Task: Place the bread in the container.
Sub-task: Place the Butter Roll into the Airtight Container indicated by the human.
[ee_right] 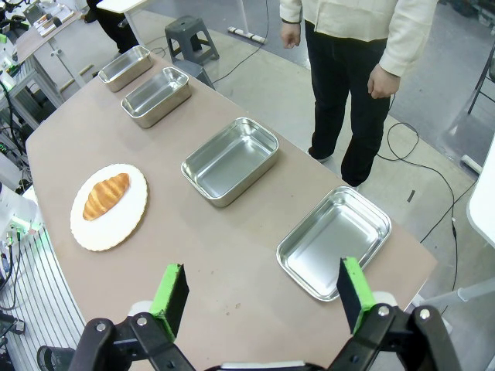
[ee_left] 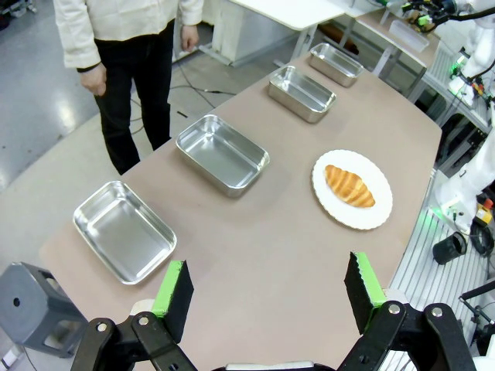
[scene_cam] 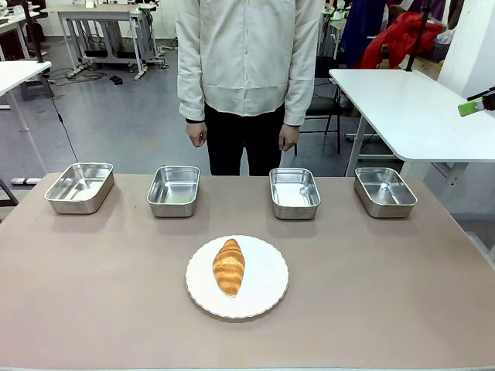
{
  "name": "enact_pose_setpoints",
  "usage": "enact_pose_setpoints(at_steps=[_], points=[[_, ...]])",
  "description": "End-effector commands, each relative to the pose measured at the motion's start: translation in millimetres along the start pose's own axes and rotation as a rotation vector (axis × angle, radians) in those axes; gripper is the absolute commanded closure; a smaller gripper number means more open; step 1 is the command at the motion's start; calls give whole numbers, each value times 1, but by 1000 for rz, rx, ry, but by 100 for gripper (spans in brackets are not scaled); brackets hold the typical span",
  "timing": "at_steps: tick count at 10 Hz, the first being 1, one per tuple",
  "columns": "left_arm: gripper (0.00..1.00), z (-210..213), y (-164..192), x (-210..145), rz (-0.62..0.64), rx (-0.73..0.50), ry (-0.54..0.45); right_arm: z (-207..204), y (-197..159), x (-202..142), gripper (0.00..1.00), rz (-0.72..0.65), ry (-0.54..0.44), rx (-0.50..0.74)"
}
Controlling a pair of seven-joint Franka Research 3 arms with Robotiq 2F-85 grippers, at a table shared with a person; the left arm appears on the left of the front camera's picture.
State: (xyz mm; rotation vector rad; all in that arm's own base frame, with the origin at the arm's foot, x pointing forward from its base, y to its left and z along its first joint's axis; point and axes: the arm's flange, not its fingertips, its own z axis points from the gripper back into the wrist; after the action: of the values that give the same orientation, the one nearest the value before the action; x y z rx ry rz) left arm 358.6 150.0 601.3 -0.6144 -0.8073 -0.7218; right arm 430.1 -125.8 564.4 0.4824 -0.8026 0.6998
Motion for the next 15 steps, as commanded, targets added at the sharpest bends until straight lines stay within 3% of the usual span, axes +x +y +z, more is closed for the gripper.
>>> enact_pose_setpoints(at_steps=[1, 15], points=[[0, 1, -2, 1, -15, -7, -10, -1, 0, 1, 0, 7, -18, 6], [0, 1, -2, 1, -15, -7, -10, -1, 0, 1, 0, 7, -18, 6]])
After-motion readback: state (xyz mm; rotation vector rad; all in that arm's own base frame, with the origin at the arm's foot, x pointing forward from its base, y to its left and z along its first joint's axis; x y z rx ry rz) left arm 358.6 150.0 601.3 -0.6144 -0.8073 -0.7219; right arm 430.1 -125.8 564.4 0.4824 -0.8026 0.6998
